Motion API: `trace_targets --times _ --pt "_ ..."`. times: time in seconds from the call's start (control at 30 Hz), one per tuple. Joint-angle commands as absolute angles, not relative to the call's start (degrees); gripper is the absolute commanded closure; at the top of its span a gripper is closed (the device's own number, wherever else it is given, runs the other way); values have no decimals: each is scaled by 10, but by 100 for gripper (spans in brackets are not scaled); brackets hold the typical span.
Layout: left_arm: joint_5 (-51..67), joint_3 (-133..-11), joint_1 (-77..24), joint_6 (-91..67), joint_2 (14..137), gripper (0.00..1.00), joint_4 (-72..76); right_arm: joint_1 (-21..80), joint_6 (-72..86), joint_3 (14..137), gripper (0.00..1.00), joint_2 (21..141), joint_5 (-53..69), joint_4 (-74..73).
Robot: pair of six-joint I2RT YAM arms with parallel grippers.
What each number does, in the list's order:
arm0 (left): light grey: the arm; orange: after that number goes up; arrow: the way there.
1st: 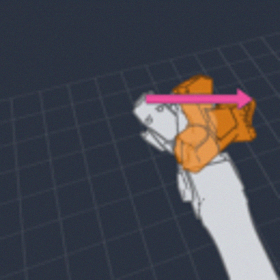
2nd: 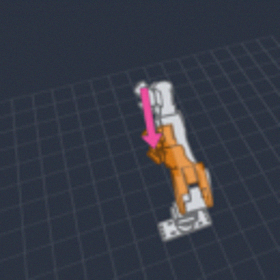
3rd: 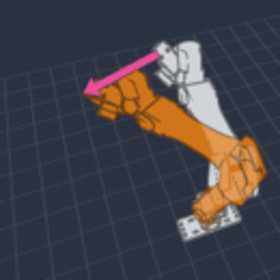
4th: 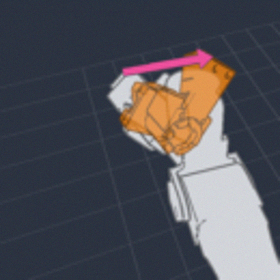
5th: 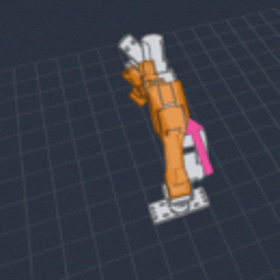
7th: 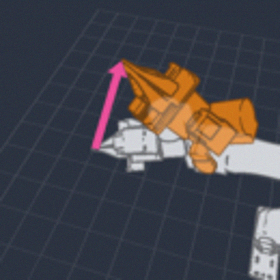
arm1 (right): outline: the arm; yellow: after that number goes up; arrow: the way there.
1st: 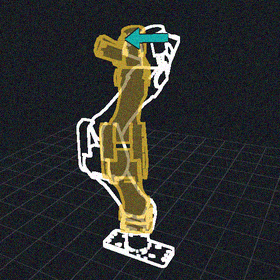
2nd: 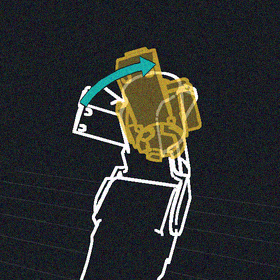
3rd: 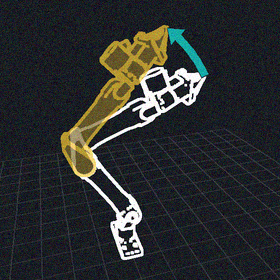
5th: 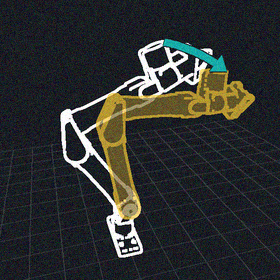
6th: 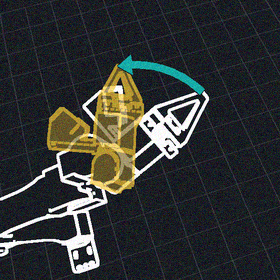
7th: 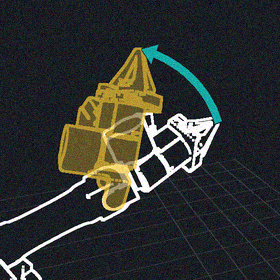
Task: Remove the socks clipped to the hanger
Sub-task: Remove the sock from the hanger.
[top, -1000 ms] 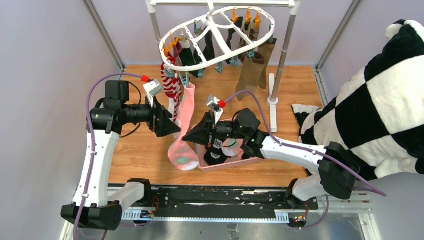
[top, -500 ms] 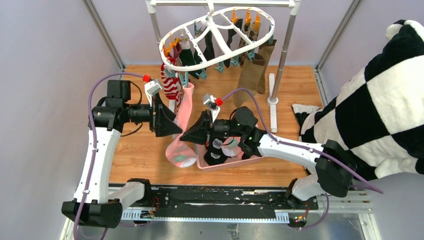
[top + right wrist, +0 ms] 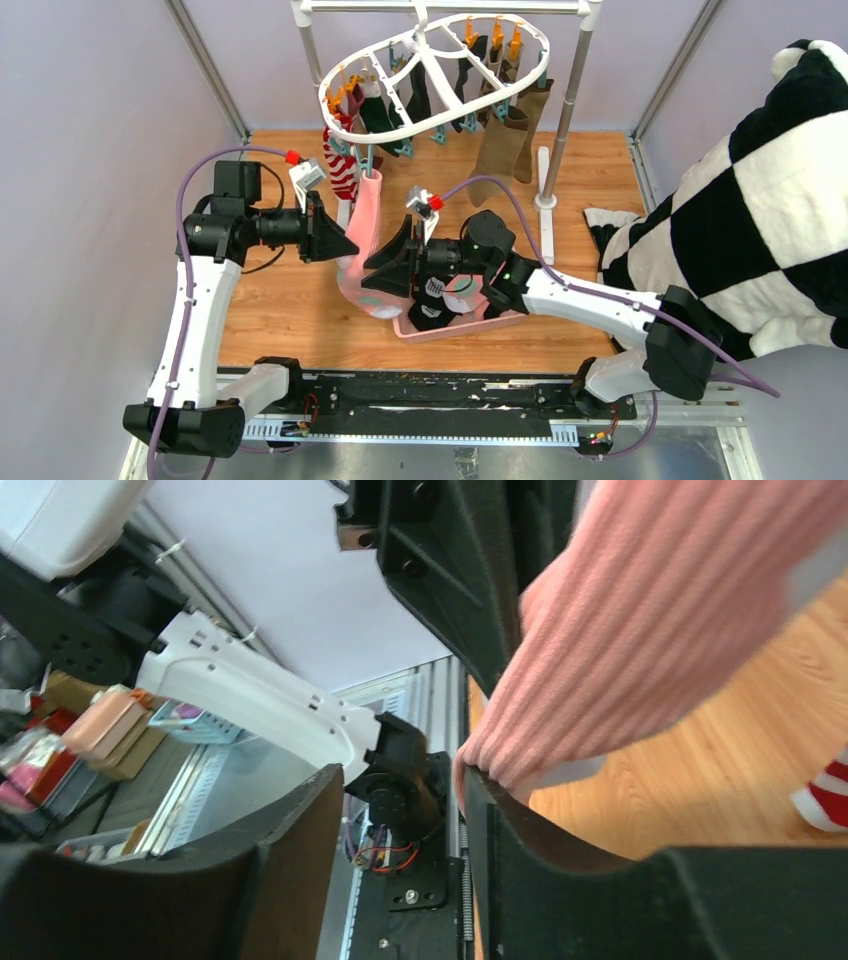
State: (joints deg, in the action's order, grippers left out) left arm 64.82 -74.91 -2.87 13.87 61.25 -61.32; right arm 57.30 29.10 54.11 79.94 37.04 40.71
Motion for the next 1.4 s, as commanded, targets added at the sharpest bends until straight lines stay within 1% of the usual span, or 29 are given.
trace_targets --times 0.0,0.13,0.2,0.27,0.37,0.43,0.6,0.7,0.9,1.07,1.37 --pt "615 -751 -31 140 590 86 -614 579 248 549 43 739 250 333" --pt "599 -749 -31 142 576 87 -613 590 224 585 33 700 61 248" --pt "595 -750 -32 141 572 87 -613 611 185 622 29 696 -41 203" --pt "593 -752 -31 138 571 87 -612 641 138 666 23 708 -137 173" --pt "590 -753 -31 136 571 87 -610 671 91 754 17 744 -236 118" --pt "585 -753 -31 133 571 87 -609 678 75 807 15 777 -275 86" --pt "565 -753 -31 132 567 88 -608 677 53 888 12 840 -297 63" --pt "560 -755 -32 136 561 88 -608 670 67 938 12 873 -297 27" --pt "556 -757 -32 136 562 88 -608 656 92 982 13 904 -287 3" --pt "557 -758 -33 136 564 88 -608 642 111 1001 19 928 -279 8" --pt "550 -756 -36 142 565 88 -608 621 149 1007 37 952 -261 40"
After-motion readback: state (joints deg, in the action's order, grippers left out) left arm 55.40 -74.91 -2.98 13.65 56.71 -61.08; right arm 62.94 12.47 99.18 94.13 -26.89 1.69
